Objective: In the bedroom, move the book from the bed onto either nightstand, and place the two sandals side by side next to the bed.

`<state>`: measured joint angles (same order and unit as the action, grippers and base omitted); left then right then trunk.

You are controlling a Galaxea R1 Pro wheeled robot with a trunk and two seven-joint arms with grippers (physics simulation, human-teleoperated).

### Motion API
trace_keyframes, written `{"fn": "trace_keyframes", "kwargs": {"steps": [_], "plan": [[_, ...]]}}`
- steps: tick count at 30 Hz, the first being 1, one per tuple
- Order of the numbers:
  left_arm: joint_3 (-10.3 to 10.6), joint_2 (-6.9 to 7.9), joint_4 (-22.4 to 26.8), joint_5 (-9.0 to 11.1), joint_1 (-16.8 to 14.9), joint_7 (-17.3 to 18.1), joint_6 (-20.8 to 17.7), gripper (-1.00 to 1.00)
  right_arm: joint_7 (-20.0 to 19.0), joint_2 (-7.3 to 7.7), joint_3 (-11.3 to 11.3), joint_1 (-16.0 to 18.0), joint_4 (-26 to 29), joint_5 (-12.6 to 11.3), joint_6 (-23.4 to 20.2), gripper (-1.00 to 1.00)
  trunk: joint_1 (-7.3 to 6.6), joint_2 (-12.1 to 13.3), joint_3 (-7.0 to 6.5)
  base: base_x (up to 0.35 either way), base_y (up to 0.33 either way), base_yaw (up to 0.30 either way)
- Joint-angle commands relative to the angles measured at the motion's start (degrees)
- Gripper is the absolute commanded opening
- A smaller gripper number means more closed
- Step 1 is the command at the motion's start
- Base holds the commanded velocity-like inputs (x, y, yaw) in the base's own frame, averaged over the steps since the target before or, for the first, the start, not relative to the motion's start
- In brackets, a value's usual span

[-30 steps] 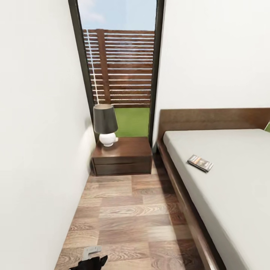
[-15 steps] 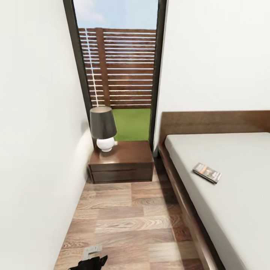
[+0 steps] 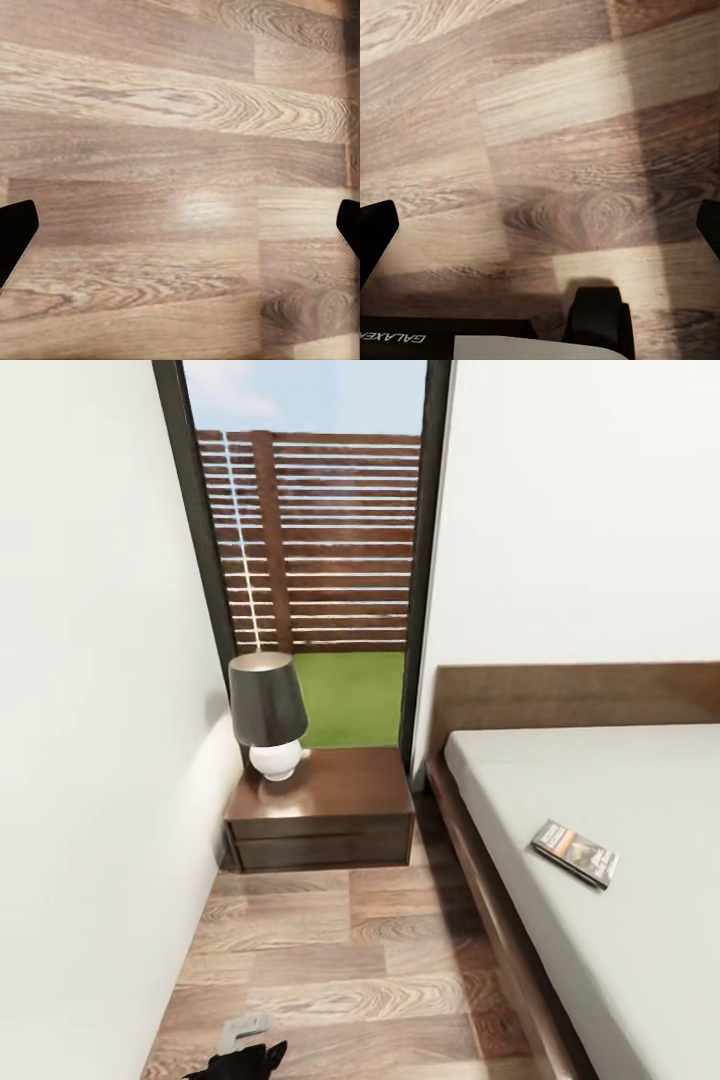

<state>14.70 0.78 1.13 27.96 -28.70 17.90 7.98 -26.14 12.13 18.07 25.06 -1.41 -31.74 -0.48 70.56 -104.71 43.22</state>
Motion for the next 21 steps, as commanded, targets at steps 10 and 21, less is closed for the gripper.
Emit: {"fn": "trace_keyframes", "kwargs": {"steps": [10, 21], "plan": [[0.5, 0.01, -0.1, 0.5, 0.0, 0.2, 0.2, 1.0, -0.3, 0.0, 0.4, 0.1, -0.2, -0.6, 0.0, 1.0, 0.03, 0.0, 0.05, 0.332, 0.0, 0.0], [0.5, 0.01, -0.1, 0.5, 0.0, 0.2, 0.2, 1.0, -0.3, 0.0, 0.4, 0.1, -0.2, -0.6, 0.0, 1.0, 0.03, 0.0, 0.05, 0.332, 0.0, 0.0]]}}
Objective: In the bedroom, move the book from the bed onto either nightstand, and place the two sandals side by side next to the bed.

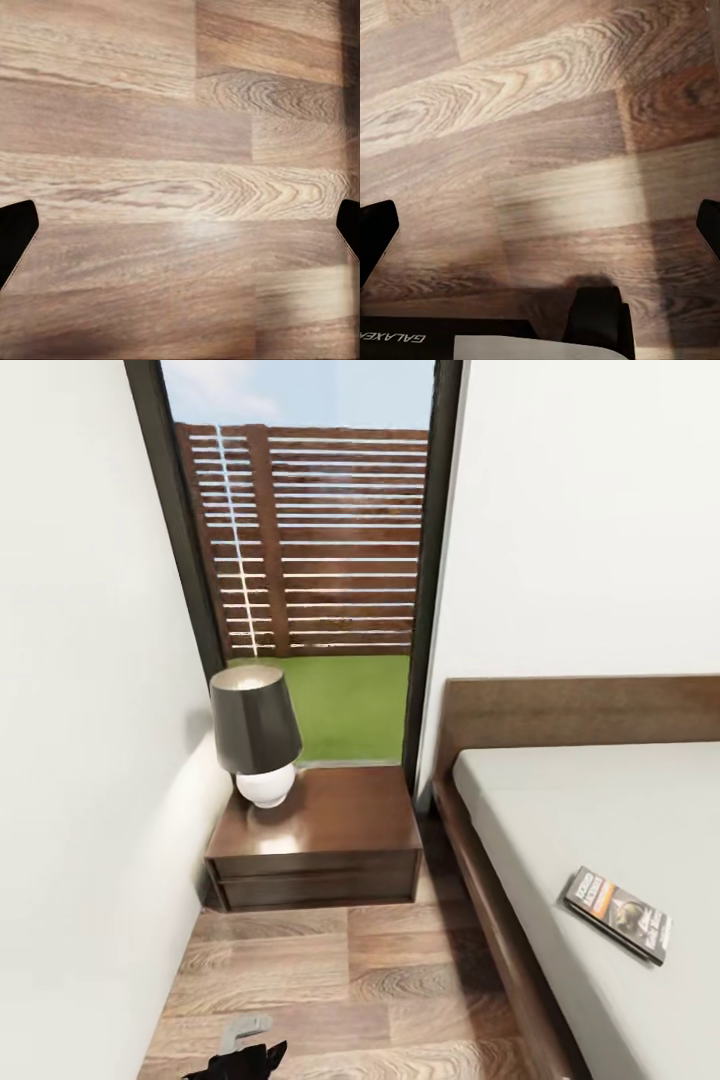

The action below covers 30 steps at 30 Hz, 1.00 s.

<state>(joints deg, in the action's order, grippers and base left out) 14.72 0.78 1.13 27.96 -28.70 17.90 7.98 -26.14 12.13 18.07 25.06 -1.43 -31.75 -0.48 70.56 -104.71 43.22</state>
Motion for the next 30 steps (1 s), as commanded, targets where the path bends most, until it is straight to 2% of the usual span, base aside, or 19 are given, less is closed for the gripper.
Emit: {"fn": "trace_keyframes", "kwargs": {"steps": [1, 22, 30], "plan": [[0.5, 0.01, -0.1, 0.5, 0.0, 0.2, 0.2, 1.0, -0.3, 0.0, 0.4, 0.1, -0.1, -0.6, 0.0, 1.0, 0.03, 0.0, 0.05, 0.332, 0.0, 0.0], [0.5, 0.01, -0.1, 0.5, 0.0, 0.2, 0.2, 1.0, -0.3, 0.0, 0.4, 0.1, -0.1, -0.6, 0.0, 1.0, 0.03, 0.0, 0.05, 0.326, 0.0, 0.0], [0.5, 0.01, -0.1, 0.5, 0.0, 0.2, 0.2, 1.0, -0.3, 0.0, 0.4, 0.1, -0.2, -0.6, 0.0, 1.0, 0.03, 0.0, 0.05, 0.087, 0.0, 0.0]]}}
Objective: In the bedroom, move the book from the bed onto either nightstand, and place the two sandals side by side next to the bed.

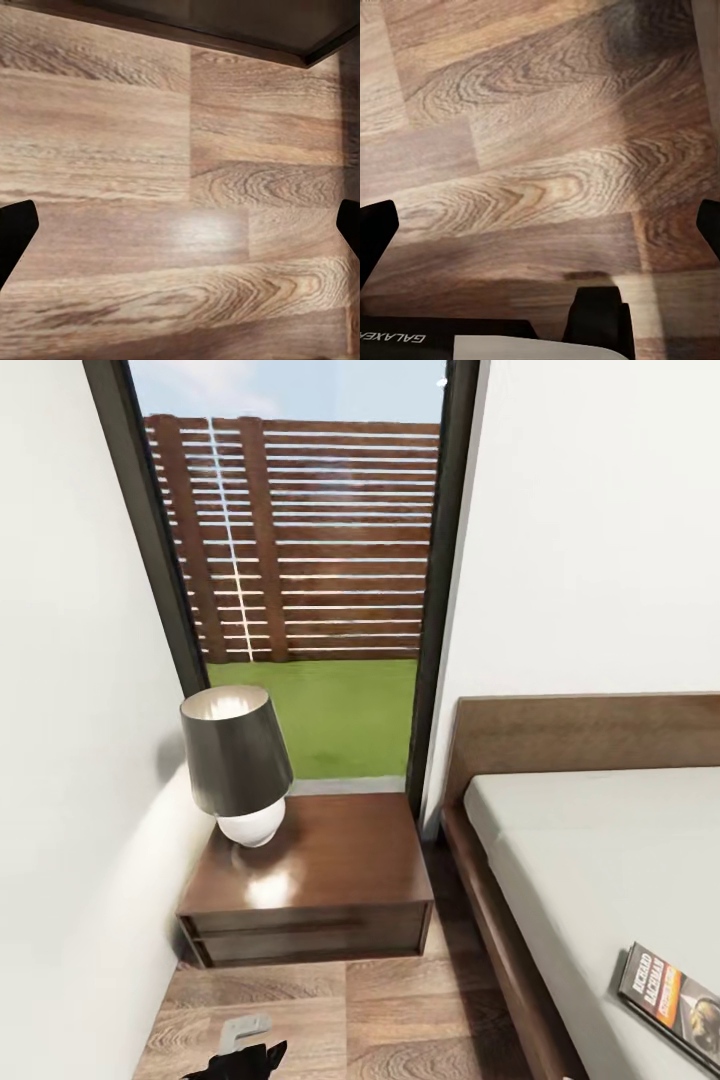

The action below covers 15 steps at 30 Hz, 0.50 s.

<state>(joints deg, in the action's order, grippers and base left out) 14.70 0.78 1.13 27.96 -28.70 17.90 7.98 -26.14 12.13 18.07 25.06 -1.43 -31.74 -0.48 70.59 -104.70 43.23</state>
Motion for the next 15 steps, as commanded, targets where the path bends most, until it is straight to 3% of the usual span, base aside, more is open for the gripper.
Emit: {"fn": "trace_keyframes", "kwargs": {"steps": [1, 15], "plan": [[0.5, 0.01, -0.1, 0.5, 0.0, 0.2, 0.2, 1.0, -0.3, 0.0, 0.4, 0.1, -0.2, -0.6, 0.0, 1.0, 0.0, 0.0, 0.05, 0.029, 0.0, 0.0], [0.5, 0.01, -0.1, 0.5, 0.0, 0.2, 0.2, 1.0, -0.3, 0.0, 0.4, 0.1, -0.1, -0.6, 0.0, 1.0, 0.0, 0.0, 0.05, 0.261, 0.068, 0.0]]}}
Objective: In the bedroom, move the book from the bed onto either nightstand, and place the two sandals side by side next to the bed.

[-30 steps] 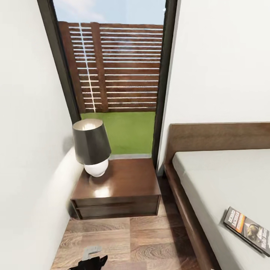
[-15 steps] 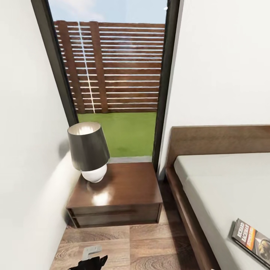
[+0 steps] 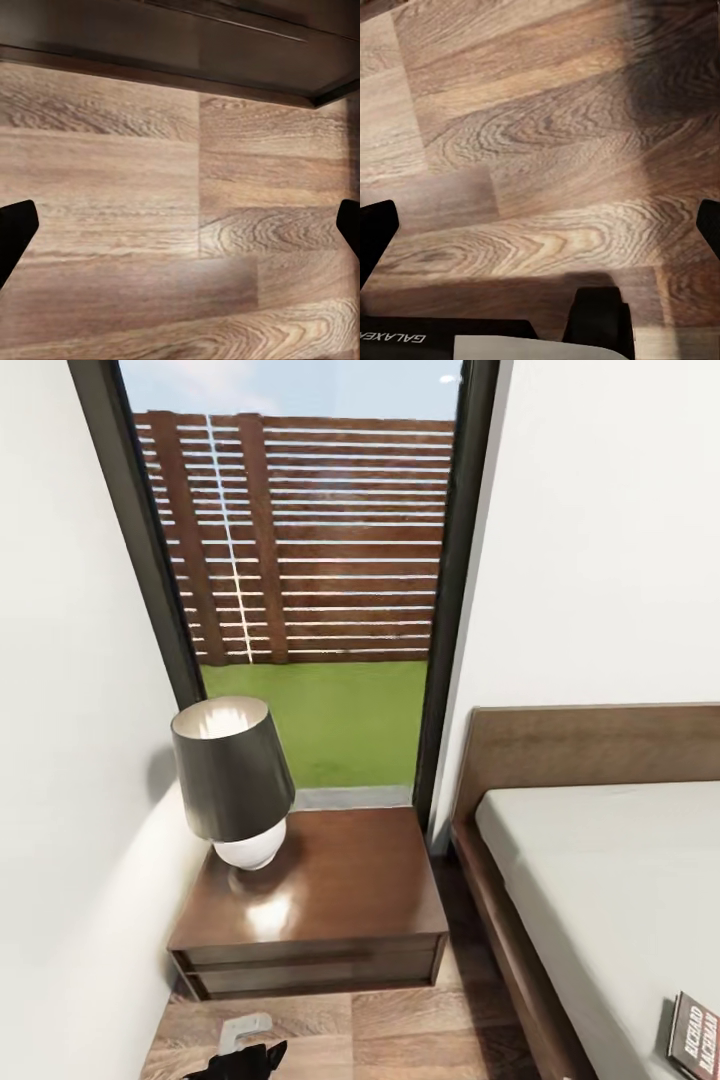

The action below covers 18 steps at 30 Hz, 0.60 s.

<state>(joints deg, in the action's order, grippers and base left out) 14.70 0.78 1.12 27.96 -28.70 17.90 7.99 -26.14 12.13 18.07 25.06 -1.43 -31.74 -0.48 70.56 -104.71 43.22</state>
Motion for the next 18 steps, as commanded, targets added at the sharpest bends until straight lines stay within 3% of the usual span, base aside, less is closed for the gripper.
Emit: {"fn": "trace_keyframes", "kwargs": {"steps": [1, 18], "plan": [[0.5, 0.01, -0.1, 0.5, 0.0, 0.2, 0.2, 1.0, -0.3, 0.0, 0.4, 0.1, -0.2, -0.6, -0.1, 1.0, 0.02, 0.0, 0.05, 0.294, 0.118, 0.0], [0.5, 0.01, -0.1, 0.5, 0.0, 0.2, 0.2, 1.0, -0.3, 0.0, 0.4, 0.1, -0.2, -0.6, -0.1, 1.0, 0.02, 0.0, 0.05, 0.263, 0.072, 0.0]]}}
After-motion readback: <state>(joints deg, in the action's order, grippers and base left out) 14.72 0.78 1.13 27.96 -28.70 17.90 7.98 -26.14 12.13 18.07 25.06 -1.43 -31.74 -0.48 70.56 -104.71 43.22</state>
